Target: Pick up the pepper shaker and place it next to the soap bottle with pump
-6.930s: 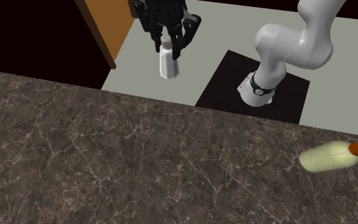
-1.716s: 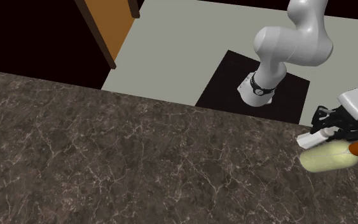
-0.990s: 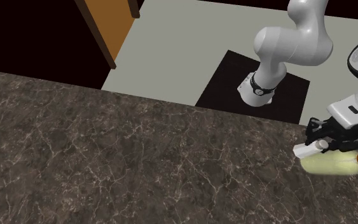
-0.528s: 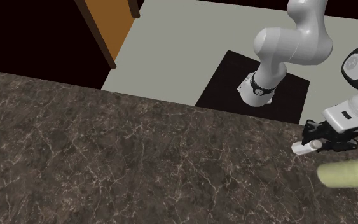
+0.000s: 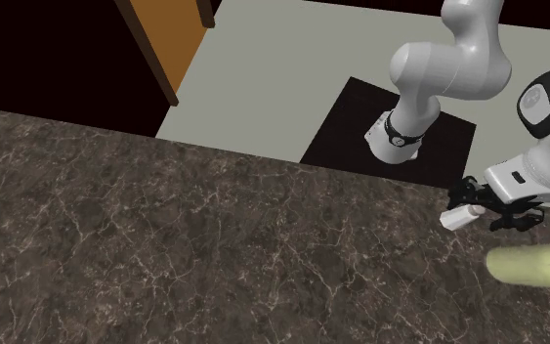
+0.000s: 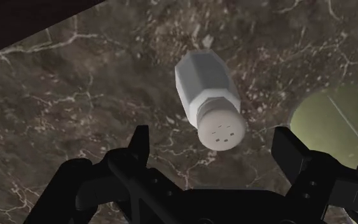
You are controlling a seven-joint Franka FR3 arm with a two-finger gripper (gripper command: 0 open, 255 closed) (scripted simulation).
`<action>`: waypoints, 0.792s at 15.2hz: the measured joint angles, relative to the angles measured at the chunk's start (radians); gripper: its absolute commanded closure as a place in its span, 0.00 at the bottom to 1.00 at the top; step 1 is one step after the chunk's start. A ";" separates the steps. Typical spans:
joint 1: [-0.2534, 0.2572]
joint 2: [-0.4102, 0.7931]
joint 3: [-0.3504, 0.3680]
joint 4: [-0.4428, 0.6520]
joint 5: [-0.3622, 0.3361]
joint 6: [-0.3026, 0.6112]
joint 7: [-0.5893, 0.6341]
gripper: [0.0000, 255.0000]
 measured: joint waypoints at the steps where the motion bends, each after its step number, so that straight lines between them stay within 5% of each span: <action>1: 0.000 0.001 0.000 0.000 0.000 0.001 0.000 0.00; 6: -0.004 -0.095 -0.042 0.064 -0.037 -0.157 0.005 0.00; 12: -0.007 -0.101 -0.048 0.076 -0.043 -0.176 0.006 0.00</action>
